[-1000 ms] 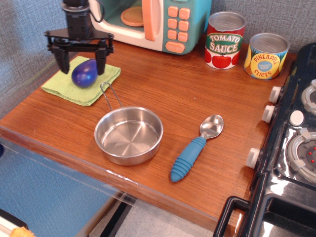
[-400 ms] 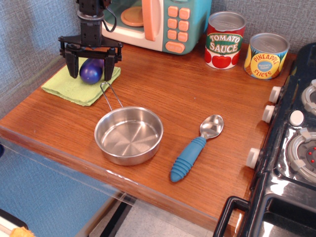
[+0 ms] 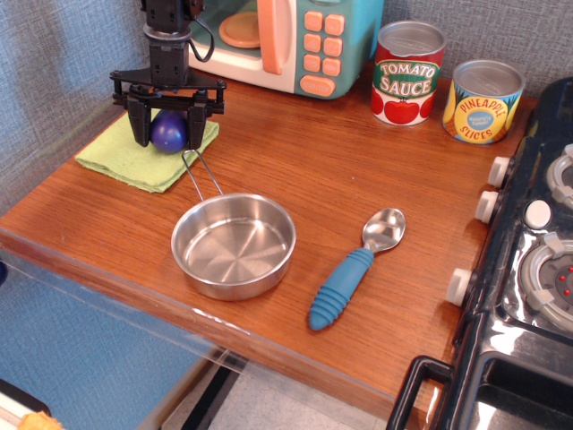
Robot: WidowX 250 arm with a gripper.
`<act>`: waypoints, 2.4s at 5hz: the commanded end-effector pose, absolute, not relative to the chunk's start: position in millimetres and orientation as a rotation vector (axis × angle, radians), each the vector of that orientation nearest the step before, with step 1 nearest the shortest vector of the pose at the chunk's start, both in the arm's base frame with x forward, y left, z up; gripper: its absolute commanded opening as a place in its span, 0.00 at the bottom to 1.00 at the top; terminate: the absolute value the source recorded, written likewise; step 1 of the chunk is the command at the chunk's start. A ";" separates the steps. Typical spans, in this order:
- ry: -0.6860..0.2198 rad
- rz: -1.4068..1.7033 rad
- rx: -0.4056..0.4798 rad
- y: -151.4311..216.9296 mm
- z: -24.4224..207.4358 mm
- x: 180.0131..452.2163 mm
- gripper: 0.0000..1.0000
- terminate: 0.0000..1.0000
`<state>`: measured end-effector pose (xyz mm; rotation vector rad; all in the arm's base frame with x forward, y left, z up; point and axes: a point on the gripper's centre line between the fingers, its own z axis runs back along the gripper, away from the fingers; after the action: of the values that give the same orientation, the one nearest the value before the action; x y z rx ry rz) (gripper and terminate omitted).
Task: Place the purple object into the pot
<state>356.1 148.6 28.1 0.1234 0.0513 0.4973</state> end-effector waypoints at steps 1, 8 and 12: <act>-0.249 0.393 0.052 110.5 123.9 358.5 0.00 0.00; -0.101 0.090 0.053 10.0 83.1 247.5 1.00 0.00; -0.181 0.139 -0.027 18.2 131.1 278.6 1.00 0.00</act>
<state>289.0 9.3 118.4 -0.0312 -0.1439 0.1345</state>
